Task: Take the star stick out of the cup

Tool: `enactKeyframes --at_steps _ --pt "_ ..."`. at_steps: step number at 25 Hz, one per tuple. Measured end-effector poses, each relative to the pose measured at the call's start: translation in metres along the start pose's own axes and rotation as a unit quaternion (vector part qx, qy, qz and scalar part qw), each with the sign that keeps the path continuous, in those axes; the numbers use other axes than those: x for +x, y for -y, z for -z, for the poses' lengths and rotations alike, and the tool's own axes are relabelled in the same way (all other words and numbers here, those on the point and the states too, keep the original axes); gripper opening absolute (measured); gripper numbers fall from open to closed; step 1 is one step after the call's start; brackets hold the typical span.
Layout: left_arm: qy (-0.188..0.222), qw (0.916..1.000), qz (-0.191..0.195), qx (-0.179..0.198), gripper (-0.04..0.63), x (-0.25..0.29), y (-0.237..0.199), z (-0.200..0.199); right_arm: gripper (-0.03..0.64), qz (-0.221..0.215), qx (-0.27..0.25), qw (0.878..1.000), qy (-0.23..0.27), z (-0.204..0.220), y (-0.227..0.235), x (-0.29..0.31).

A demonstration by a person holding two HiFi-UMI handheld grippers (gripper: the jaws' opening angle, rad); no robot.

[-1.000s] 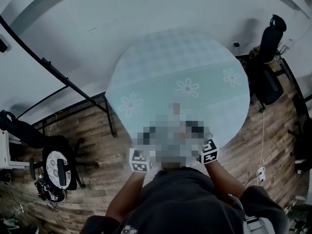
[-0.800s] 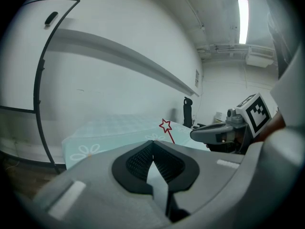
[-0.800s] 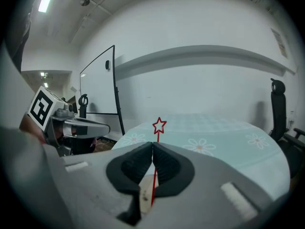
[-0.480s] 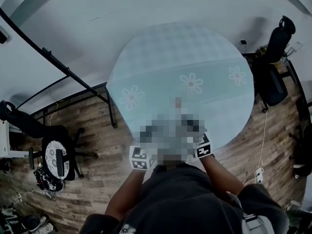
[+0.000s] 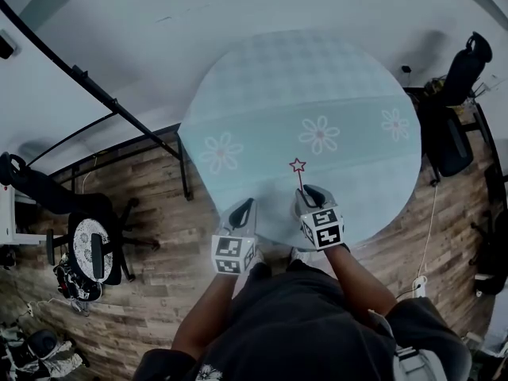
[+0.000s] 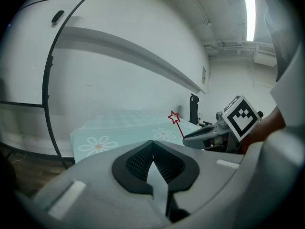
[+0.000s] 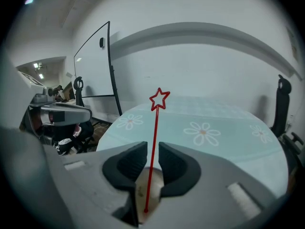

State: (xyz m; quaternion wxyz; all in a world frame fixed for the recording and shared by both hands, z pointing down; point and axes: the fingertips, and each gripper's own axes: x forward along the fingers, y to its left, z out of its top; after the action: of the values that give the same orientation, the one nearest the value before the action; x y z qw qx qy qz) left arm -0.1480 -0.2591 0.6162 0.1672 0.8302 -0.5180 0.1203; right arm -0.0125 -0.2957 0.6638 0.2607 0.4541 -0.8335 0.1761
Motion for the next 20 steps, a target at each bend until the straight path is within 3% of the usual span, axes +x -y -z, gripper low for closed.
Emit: enactKeyframes --at_steps 20 --pt "-0.004 0.9998 -0.012 -0.015 0.005 0.0000 -0.0054 0.0105 0.020 0.012 -0.015 1.000 0.008 -0.0026 0.0047 -0.0004"
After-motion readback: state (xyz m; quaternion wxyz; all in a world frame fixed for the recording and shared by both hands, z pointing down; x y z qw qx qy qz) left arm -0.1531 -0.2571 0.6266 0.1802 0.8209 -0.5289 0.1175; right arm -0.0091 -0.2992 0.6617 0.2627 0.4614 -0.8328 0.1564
